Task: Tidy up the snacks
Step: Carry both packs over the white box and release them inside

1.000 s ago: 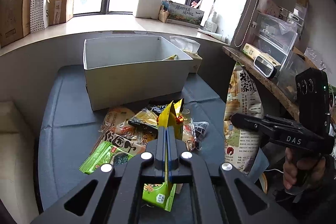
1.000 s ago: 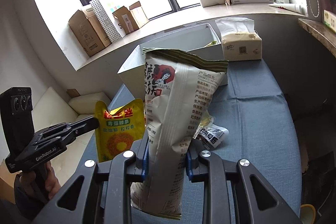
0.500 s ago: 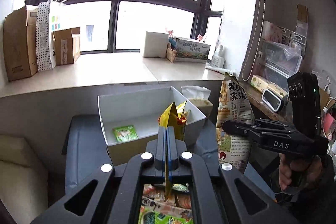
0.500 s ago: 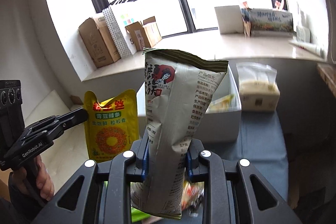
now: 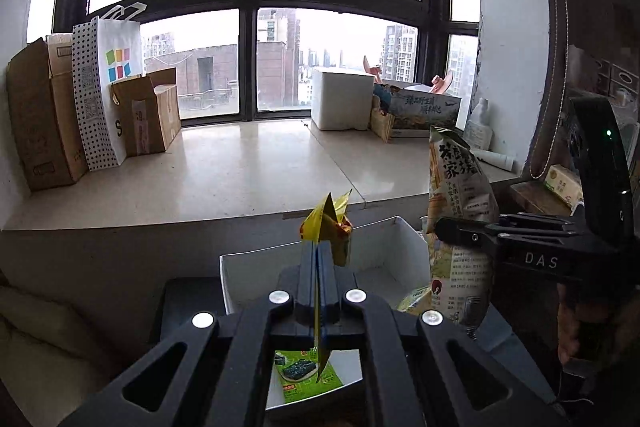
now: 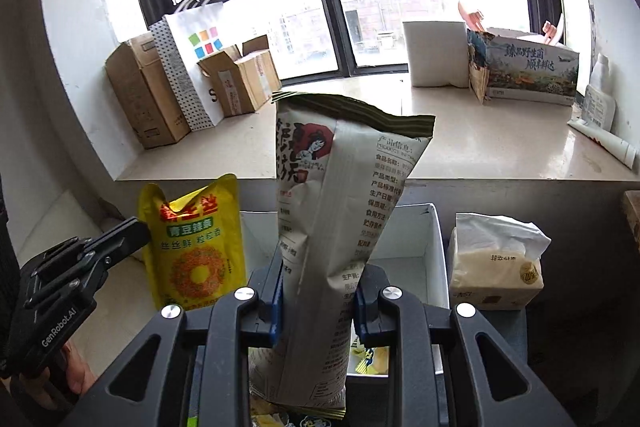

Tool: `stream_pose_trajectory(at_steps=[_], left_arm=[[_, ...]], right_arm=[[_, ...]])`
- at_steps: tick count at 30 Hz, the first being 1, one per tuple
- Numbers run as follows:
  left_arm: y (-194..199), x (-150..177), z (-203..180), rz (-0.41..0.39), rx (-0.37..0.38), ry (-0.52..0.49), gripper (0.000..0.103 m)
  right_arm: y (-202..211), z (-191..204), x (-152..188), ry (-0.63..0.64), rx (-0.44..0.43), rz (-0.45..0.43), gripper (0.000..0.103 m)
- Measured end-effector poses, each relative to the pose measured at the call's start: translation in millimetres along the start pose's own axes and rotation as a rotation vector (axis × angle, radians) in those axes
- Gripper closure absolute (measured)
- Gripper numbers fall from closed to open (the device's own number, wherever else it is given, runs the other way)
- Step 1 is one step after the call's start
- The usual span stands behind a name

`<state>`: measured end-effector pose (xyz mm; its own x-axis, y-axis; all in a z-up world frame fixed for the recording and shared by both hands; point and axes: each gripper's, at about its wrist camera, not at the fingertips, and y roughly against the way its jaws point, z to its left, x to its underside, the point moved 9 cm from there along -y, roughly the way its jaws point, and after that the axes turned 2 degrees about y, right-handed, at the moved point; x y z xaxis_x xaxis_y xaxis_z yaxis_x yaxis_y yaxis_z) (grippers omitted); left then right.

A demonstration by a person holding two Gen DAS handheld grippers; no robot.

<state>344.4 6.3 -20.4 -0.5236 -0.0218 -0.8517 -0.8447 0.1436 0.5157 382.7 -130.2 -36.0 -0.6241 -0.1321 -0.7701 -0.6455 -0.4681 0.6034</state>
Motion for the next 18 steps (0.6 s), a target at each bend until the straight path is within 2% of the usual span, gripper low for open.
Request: stream_pose_trajectory(at_steps=[5, 7, 8, 9, 10, 11, 12, 13, 15, 18], left_arm=[[-32, 17, 9, 0.055, -0.006, 0.030, 0.102], [-39, 25, 12, 0.069, -0.016, 0.029, 0.099], [-41, 27, 14, 0.065, -0.029, 0.031, 0.099], [-42, 29, 15, 0.073, -0.035, 0.027, 0.094], [-45, 32, 16, 0.089, -0.035, 0.026, 0.071], [-46, 33, 17, 0.097, -0.039, 0.030, 0.053], [-45, 34, 17, 0.084, -0.036, 0.029, 0.022], [-40, 32, 16, 0.057, -0.032, 0.028, 0.000], [-31, 28, 14, 0.015, -0.029, 0.033, 0.000], [-28, 27, 12, 0.029, -0.009, 0.047, 0.000]], right_arm=[[-41, -17, 8, 0.013, 0.048, 0.061, 0.073], [-55, -23, 14, -0.007, 0.045, 0.085, 0.068], [-59, -25, 18, -0.021, 0.039, 0.101, 0.060], [-64, -28, 21, -0.032, 0.044, 0.108, 0.041], [-66, -31, 23, -0.036, 0.055, 0.108, 0.028], [-66, -33, 23, -0.040, 0.062, 0.100, 0.008], [-65, -34, 23, -0.045, 0.062, 0.078, 0.005], [-63, -36, 23, -0.052, 0.058, 0.061, 0.005], [-63, -33, 26, -0.052, 0.053, 0.077, 0.002], [-61, -29, 32, -0.029, 0.054, 0.094, 0.001]])
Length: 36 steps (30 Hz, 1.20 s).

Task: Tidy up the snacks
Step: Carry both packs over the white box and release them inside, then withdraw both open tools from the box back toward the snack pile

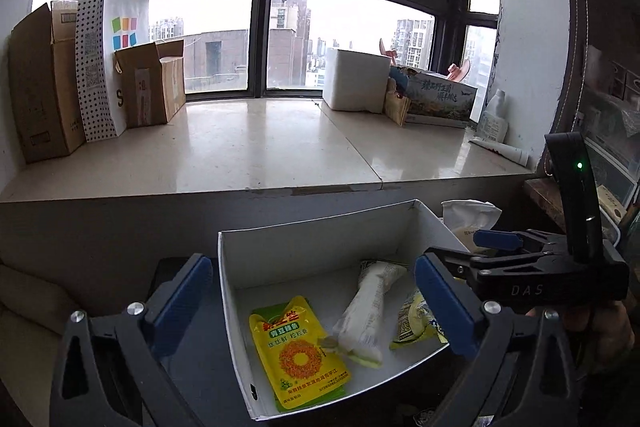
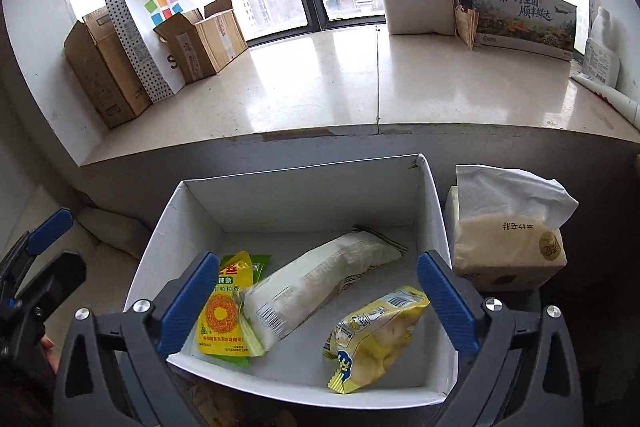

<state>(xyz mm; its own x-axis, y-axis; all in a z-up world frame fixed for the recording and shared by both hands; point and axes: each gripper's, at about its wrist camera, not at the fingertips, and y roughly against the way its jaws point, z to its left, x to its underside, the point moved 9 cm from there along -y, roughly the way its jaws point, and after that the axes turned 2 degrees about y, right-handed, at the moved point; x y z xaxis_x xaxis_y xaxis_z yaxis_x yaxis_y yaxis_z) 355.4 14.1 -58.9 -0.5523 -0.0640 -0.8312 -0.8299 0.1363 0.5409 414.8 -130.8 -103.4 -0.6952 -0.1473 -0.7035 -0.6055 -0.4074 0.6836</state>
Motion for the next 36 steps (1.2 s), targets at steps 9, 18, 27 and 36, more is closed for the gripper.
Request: stream_pose_trajectory(at_steps=[9, 18, 27, 36], left_arm=[[19, 5, -13, 0.011, -0.001, -0.027, 0.000], [78, 30, -21, -0.018, 0.024, -0.036, 0.000], [146, 98, -6, 0.010, 0.032, 0.001, 0.000], [165, 207, 22, 0.129, -0.035, 0.094, 0.000]], right_arm=[[33, 21, 12, 0.037, -0.072, -0.048, 0.000], [108, 45, 40, 0.078, -0.186, -0.215, 0.000], [153, 39, 137, 0.066, -0.218, -0.173, 0.000], [138, 46, 233, 0.068, -0.208, -0.080, 0.000]])
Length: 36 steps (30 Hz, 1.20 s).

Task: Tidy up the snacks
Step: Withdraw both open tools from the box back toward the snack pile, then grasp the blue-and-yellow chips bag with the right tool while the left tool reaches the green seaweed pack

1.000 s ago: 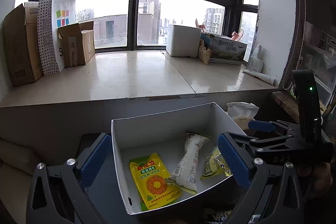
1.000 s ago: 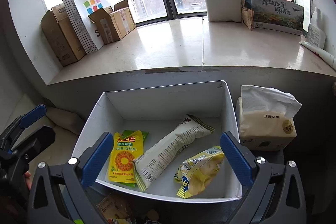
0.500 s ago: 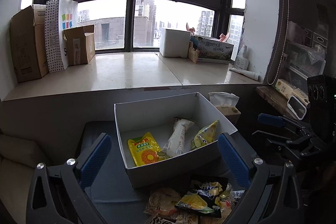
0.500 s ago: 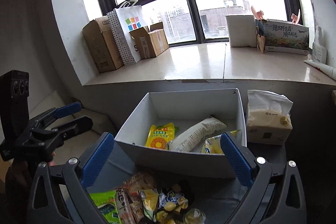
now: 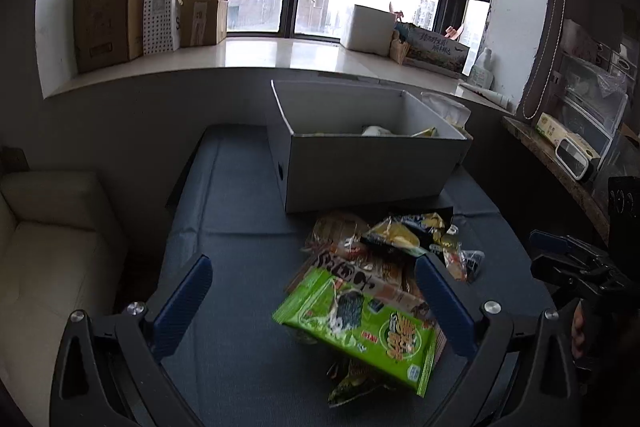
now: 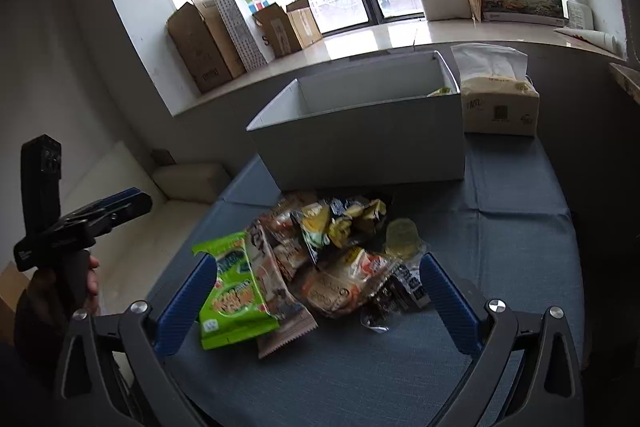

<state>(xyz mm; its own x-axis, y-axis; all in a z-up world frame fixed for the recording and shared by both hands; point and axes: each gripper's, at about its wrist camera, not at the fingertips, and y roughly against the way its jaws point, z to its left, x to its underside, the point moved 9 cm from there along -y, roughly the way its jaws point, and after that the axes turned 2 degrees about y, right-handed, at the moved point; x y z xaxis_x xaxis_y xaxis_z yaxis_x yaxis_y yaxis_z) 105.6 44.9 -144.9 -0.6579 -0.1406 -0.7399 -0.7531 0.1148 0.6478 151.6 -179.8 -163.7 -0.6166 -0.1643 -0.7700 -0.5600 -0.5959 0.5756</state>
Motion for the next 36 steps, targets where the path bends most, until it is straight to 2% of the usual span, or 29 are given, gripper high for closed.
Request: stream_pose_trajectory(at_steps=[4, 7, 10, 19, 23, 28, 31, 36], left_arm=[[0, 22, 7, 0.034, -0.007, 0.042, 0.000], [3, 24, 5, 0.031, -0.012, 0.029, 0.000], [1, 21, 3, 0.034, -0.012, 0.017, 0.000], [-12, 38, 5, 0.091, 0.001, 0.025, 0.000], [-16, 47, 6, 0.108, 0.005, 0.030, 0.000], [-22, 54, 7, 0.128, 0.012, 0.042, 0.000], [-24, 56, 7, 0.134, 0.005, 0.038, 0.000], [-32, 58, 9, 0.149, -0.001, 0.059, 0.000]], right_arm=[[-22, 5, 7, 0.032, 0.009, 0.043, 0.000], [-39, 3, 3, 0.059, 0.054, 0.055, 0.000], [-59, -1, -4, 0.062, 0.046, 0.072, 0.000], [-142, -22, -17, 0.191, 0.063, 0.251, 0.000], [-156, -24, -17, 0.184, 0.006, 0.285, 0.000], [-164, -21, -9, 0.178, -0.023, 0.327, 0.000], [-161, -22, -11, 0.163, -0.014, 0.309, 0.005], [-150, -22, -12, 0.173, -0.018, 0.287, 0.021]])
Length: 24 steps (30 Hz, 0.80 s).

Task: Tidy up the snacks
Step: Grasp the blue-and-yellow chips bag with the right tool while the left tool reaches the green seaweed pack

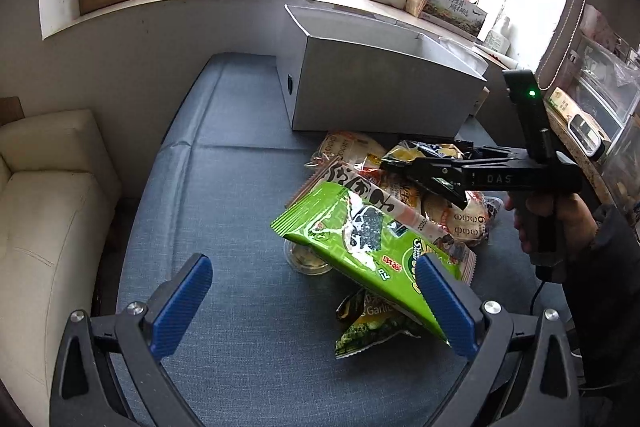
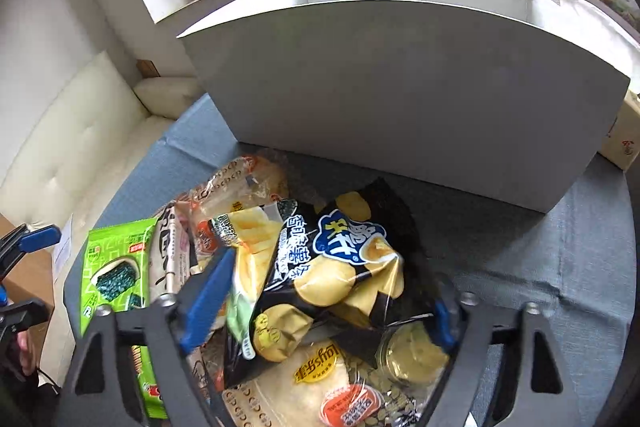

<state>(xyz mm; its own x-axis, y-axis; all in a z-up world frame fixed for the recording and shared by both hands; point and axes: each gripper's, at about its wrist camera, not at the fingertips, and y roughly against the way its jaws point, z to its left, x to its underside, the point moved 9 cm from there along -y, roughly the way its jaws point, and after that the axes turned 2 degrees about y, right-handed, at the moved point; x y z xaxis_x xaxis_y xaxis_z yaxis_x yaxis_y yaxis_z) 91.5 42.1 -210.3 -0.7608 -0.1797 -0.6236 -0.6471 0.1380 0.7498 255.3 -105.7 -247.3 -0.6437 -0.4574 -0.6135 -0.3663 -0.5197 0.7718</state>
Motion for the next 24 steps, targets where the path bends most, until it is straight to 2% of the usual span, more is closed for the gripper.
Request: stream_pose_trajectory(at_steps=[2, 5, 9, 15, 18, 24], left_arm=[[-3, 0, -1, 0.007, 0.003, 0.008, 0.000], [-6, 0, -3, 0.011, 0.005, 0.008, 0.000], [-9, -1, -8, 0.019, 0.016, 0.010, 0.000], [-21, -1, -15, 0.049, 0.048, 0.046, 0.000], [-31, 0, -23, 0.076, 0.084, 0.059, 0.000], [-48, 0, -34, 0.102, 0.072, 0.050, 0.000]], right_arm=[[6, 2, -2, 0.024, 0.010, -0.013, 0.038], [16, 1, -5, 0.026, 0.011, -0.033, 0.044], [28, 6, -6, 0.058, 0.019, -0.049, 0.045], [67, 15, -9, 0.033, 0.009, -0.142, 0.046], [92, 20, -1, 0.022, 0.024, -0.179, 0.046], [131, 22, 24, -0.044, 0.007, -0.226, 0.046]])
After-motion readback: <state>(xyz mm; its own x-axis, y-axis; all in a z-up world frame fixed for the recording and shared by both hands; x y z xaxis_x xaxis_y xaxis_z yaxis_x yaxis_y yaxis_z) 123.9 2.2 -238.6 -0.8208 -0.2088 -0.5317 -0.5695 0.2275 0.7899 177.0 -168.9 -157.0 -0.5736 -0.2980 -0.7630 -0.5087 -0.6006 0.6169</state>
